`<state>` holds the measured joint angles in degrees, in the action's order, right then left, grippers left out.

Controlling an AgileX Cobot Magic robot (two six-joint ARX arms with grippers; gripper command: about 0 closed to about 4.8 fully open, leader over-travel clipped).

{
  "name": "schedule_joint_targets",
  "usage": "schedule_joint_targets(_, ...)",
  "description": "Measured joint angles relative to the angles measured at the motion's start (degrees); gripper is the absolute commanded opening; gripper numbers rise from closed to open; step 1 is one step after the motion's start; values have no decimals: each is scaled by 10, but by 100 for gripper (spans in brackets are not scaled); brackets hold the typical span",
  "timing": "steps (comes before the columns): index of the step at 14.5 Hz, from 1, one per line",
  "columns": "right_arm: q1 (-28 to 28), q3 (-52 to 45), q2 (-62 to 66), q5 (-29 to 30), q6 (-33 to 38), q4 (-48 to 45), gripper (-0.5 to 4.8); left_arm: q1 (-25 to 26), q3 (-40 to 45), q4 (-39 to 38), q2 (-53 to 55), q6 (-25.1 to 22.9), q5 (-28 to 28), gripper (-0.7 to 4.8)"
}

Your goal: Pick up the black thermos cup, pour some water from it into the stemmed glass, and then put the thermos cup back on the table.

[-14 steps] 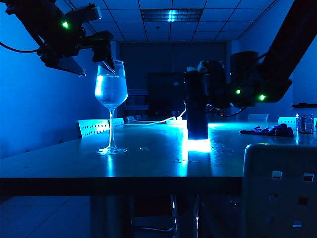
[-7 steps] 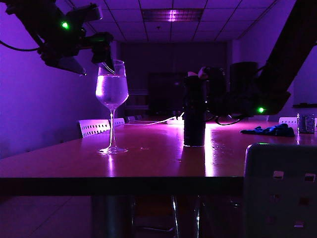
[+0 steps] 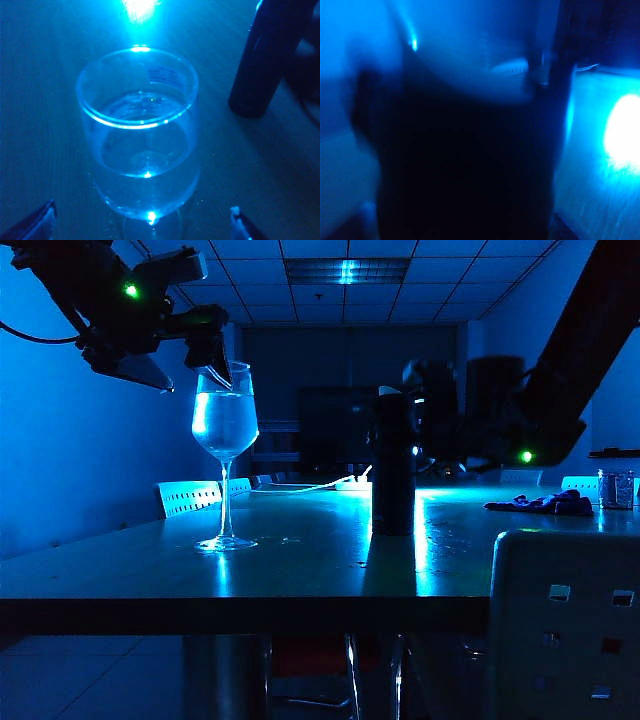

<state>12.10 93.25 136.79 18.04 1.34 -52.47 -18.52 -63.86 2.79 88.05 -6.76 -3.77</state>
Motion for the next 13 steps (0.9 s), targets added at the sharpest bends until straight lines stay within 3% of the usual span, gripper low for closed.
schedule_joint_targets(7, -2, -57, -75, 26, 2, 70, 479, 0, 0, -10, -33, 1, 0, 479)
schedule_joint_targets(13, -2, -285, -296, 31, 4, 85, 479, 0, 0, -120, -171, 1, 0, 479)
